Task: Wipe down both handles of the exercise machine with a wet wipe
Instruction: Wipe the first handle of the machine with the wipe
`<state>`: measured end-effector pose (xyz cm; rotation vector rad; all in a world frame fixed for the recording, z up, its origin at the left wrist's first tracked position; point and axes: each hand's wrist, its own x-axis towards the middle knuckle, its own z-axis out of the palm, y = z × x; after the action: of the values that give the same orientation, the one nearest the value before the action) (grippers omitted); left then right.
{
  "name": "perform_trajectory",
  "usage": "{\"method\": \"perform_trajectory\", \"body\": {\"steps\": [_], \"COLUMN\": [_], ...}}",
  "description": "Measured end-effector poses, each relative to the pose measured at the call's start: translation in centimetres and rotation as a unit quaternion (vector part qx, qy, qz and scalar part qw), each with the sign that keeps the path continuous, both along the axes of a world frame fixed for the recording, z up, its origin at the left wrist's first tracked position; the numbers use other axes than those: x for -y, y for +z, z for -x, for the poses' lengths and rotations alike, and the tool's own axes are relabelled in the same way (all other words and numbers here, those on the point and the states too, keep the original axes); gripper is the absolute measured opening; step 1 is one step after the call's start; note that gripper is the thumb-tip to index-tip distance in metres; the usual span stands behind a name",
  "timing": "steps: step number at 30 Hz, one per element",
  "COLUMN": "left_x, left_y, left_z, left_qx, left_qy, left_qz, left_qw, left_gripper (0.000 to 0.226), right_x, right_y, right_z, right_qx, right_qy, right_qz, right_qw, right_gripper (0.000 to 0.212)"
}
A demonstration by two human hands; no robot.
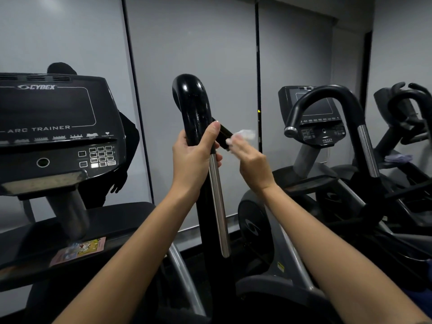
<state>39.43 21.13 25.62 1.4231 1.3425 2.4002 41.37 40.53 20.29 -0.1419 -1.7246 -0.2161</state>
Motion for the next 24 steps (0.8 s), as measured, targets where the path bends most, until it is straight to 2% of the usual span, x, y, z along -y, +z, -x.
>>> {"method": "perform_trajectory", "body": {"steps": [2, 3, 5, 9, 11, 12, 14, 17, 19, 22, 24], "left_x": [0.0, 0.0, -0.2, -0.4, -0.3, -0.3, -0.2, -0.1, -0.1, 0.0, 0.0], "left_y": [0.1, 0.0, 0.0, -0.2, -0.2, -0.3, -0.3, -0.2, -0.2, -0.1, 0.0], "left_z": [0.1, 0.1, 0.2, 0.4, 0.4, 0.3, 0.2, 0.0, -0.1, -0.1, -0.2], "left_qx": [0.004, 0.005, 0.006, 0.006, 0.006, 0.004, 0.001, 0.006, 0.007, 0.003, 0.003], "left_qy": [-0.004, -0.005, -0.007, -0.008, -0.01, -0.011, -0.008, -0.004, -0.001, -0.003, -0.006], "left_qz": [-0.001, -0.002, -0.005, -0.009, -0.01, -0.011, -0.006, -0.007, -0.003, -0.001, -0.002], "left_qw": [1.0, 1.0, 1.0, 1.0, 1.0, 1.0, 1.0, 1.0, 1.0, 1.0, 1.0], "left_gripper": [0.019, 0.018, 0.017, 0.016, 0.016, 0.015, 0.014, 0.014, 0.016, 0.017, 0.017], "right_x": [0.5, 1.1, 2.6, 5.1, 4.9, 4.3, 3.0, 0.7, -0.1, -1.4, -1.7], "right_y": [2.5, 4.5, 8.8, 13.3, 12.7, 12.2, 11.2, 9.0, 7.5, 6.1, 4.7], "right_z": [0.1, 0.3, 0.9, 3.6, 3.9, 3.8, 3.0, 2.0, 1.3, 0.7, 0.3], "right_qx": [-0.109, -0.135, -0.107, 0.07, 0.122, 0.134, 0.14, 0.132, 0.119, 0.091, 0.043], "right_qy": [0.055, 0.087, 0.136, 0.211, 0.22, 0.224, 0.217, 0.147, 0.134, 0.137, 0.131], "right_qz": [0.148, 0.21, 0.283, 0.315, 0.33, 0.339, 0.357, 0.358, 0.373, 0.426, 0.502], "right_qw": [0.981, 0.964, 0.943, 0.923, 0.91, 0.904, 0.898, 0.913, 0.911, 0.89, 0.854], "right_gripper": [0.035, 0.034, 0.037, 0.031, 0.041, 0.039, 0.032, 0.029, 0.03, 0.028, 0.026]}}
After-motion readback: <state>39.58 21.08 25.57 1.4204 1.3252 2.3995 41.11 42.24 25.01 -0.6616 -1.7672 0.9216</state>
